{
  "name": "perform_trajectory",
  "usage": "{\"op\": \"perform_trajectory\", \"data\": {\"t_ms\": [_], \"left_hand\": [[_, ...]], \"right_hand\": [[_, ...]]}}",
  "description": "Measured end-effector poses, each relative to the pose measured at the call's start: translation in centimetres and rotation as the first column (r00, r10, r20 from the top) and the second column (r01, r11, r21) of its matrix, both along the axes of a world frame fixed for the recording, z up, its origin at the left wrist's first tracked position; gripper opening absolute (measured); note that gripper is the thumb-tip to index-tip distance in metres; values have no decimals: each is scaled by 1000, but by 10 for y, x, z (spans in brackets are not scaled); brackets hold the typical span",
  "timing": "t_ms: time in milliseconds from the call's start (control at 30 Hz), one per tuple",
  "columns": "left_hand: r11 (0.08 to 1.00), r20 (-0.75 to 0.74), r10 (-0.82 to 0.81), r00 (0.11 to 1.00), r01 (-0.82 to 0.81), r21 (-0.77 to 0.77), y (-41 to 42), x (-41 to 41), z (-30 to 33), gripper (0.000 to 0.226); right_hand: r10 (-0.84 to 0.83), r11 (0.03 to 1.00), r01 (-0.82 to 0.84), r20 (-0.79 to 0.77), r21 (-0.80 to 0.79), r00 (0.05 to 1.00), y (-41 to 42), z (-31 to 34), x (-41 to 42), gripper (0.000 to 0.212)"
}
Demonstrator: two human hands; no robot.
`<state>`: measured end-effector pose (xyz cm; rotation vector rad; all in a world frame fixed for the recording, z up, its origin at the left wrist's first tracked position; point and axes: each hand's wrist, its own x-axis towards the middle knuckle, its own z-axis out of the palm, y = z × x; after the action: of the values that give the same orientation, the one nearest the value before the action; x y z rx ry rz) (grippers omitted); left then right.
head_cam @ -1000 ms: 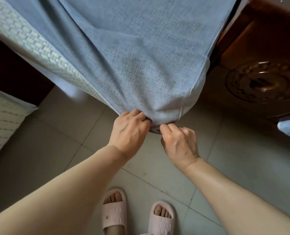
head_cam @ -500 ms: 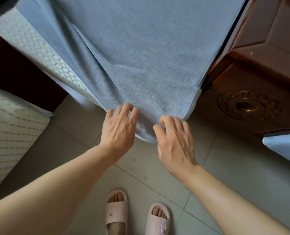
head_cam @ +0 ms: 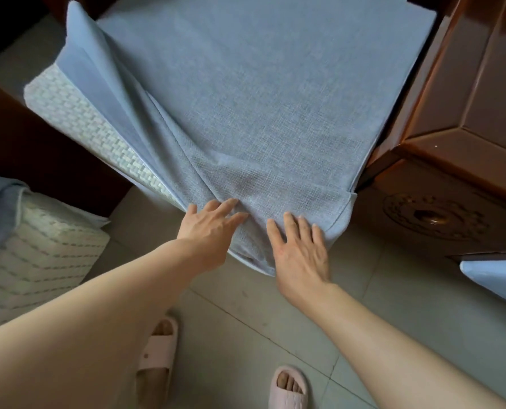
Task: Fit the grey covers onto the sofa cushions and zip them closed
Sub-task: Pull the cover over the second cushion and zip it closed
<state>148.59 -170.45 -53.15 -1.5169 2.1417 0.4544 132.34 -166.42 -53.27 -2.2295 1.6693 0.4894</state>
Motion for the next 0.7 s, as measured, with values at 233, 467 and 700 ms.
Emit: {"op": "perform_trajectory", "data": {"t_ms": [233, 467, 700], "left_hand": [[977, -182, -210, 961, 199, -77, -41, 41, -5, 75], [938, -271, -249, 930, 161, -308, -68, 128, -17, 60], [872, -141, -348, 927, 264, -412, -90, 163, -40, 60]], "right_hand": [[-218, 976, 218, 29, 26, 975, -24, -6, 60, 73], [-486, 870, 493, 136, -25, 863, -40, -24, 157, 85], [-429, 887, 442, 119, -132, 895, -37, -44, 176, 97]]}}
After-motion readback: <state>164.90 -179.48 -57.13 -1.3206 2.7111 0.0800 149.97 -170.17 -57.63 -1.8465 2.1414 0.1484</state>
